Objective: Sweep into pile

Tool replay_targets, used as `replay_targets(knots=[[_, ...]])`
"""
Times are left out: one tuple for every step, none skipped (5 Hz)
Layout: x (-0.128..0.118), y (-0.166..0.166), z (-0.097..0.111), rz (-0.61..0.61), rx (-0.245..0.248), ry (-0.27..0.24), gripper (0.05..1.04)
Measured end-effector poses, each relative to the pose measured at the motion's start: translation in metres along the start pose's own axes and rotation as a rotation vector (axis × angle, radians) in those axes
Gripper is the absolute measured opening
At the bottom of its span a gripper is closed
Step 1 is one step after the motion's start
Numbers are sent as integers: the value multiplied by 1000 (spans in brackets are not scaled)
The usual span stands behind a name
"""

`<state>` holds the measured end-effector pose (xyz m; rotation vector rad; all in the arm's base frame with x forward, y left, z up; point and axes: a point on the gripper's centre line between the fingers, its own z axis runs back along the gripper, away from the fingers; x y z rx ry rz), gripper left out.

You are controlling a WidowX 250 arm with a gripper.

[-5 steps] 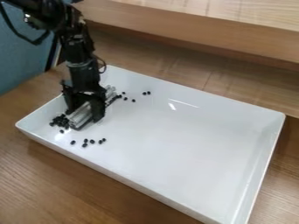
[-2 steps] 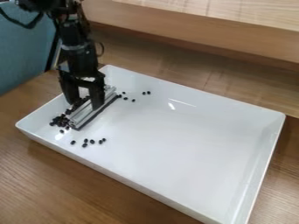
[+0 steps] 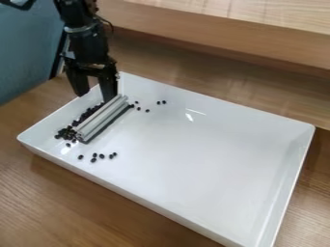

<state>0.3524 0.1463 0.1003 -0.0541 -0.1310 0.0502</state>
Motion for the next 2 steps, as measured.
replay_targets(knots=[[5,-24,-3,-66,-22,12,1001],[4,-47,-2,-103,-41,20,1001]])
